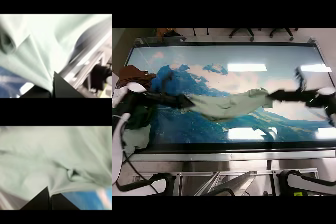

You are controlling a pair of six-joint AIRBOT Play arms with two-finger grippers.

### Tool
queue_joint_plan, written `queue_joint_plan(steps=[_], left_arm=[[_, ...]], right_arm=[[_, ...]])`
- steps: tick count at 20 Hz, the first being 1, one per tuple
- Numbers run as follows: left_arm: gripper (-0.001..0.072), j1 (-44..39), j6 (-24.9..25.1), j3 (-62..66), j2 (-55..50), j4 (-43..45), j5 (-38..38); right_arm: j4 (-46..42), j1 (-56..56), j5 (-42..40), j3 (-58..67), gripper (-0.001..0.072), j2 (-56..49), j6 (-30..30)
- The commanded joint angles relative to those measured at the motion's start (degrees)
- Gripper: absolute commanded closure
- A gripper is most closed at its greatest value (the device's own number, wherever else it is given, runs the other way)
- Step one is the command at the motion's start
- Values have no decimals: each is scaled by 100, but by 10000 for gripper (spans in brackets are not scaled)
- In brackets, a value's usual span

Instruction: Fold the shirts.

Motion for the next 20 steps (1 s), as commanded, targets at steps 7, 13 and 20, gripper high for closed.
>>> queue_joint_plan(steps=[7,13,20], left_arm=[[691,1381,-835,6498,2557,-737,1532],[692,2859,-448,4780,3746,-754,2640],[692,1357,273,2918,1814,-1506,1764]], right_arm=[[-706,-70,-1709,6203,699,1626,227],[-723,-74,-2286,6188,699,1591,-297],[610,310,-1235,4903,698,-551,-525]])
